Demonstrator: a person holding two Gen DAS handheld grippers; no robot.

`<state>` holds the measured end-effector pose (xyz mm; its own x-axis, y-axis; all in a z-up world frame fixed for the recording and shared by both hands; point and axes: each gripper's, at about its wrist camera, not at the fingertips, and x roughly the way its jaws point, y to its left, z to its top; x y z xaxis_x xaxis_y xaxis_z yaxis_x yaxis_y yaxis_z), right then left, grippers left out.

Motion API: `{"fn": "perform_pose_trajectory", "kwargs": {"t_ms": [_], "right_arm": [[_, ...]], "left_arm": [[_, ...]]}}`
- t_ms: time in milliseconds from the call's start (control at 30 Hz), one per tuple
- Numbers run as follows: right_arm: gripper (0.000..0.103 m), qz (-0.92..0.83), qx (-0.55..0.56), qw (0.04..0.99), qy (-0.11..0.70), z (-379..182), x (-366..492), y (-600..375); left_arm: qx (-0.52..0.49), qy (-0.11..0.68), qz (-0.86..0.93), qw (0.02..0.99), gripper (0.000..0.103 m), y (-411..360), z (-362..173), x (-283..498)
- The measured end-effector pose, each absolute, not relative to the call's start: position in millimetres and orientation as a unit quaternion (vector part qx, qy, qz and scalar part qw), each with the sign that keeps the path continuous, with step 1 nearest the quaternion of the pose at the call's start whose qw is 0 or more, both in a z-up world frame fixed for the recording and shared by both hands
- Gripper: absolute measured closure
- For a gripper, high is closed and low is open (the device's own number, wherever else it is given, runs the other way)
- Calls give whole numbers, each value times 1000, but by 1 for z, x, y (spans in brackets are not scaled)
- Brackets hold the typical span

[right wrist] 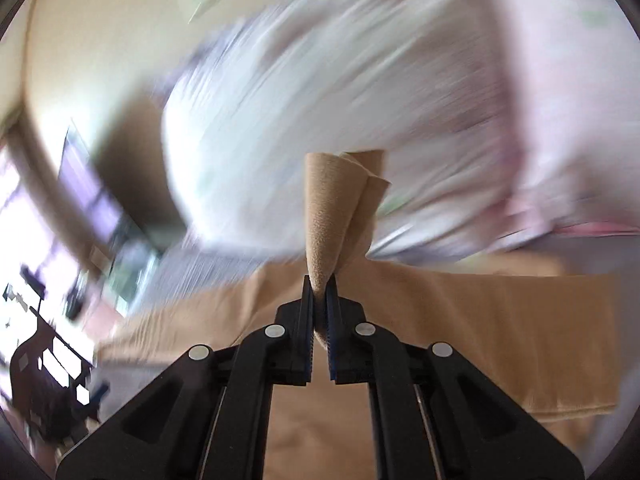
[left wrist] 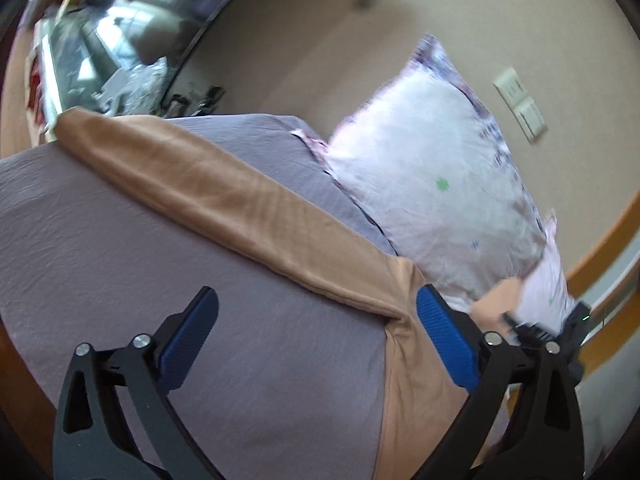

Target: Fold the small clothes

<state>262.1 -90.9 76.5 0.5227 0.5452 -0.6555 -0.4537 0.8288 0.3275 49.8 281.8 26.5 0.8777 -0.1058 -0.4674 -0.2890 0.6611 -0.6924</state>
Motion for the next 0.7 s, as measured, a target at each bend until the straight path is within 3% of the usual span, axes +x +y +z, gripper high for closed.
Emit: {"fn": "perform_pose_trajectory", "kwargs": {"t_ms": [67,133,233,267,600,700], "right_arm": [[96,323,10,826,462,47,252,-39],[86,335,5,810,481,42,246,-28],[38,343,36,824,450,60,236,-45],[34,339,44,832,436,68,232,-57],[29,356,132,827,415,82,228,-128],[27,375,142,816,416,76,221,-127]], "left_arm": [[-417,241,72,873,17,297,23,45],[-433,246,94,862,18,315,19,44],[-467,256,115,838,18,340,10,47],[-475,259,126,832,21,349,8,50],[-544,259,171,779,25,392,5,65],[-556,259,188,767,41,400,3,66]]}}
